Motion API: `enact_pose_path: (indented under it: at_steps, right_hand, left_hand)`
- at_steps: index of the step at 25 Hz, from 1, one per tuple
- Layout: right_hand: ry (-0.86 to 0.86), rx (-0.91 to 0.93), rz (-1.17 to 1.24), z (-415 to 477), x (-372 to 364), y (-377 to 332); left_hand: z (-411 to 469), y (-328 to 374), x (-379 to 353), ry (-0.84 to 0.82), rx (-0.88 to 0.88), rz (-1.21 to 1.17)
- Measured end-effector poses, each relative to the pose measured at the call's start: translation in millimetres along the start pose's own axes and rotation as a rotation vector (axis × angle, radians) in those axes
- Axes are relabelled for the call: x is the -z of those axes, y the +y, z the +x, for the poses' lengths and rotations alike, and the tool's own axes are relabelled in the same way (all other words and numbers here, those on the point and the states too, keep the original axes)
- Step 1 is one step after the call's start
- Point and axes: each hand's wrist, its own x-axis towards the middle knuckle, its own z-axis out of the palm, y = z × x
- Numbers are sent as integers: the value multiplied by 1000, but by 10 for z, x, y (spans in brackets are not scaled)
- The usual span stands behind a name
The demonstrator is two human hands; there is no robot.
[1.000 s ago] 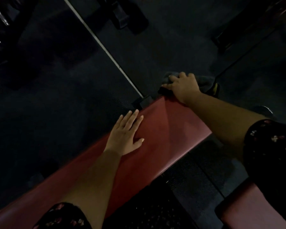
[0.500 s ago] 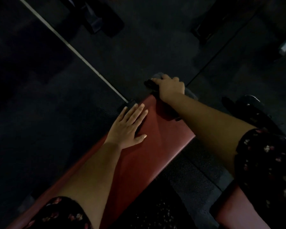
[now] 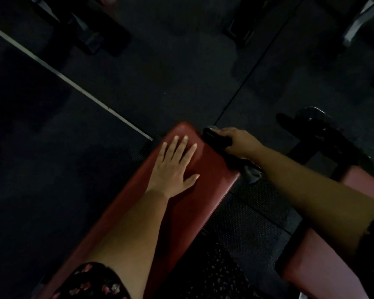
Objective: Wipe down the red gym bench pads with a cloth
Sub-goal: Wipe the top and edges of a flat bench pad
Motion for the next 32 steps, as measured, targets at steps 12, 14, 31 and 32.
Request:
enact_pose_path:
  at_steps: [12, 14, 31, 32]
  right_hand:
    - [45, -106, 336, -790, -531, 623]
    - [52, -163, 414, -915, -633, 582]
    - [298, -381, 1248, -1798, -2127, -642]
    - [338, -404, 1263, -1740, -2071, -624]
  left_hand:
    - [-60, 34, -80, 121, -60, 58]
    - [-115, 96, -70, 156, -187, 25]
    - [-1015, 333, -416, 22, -300, 98]
    - [-1069, 305, -412, 23, -315, 102]
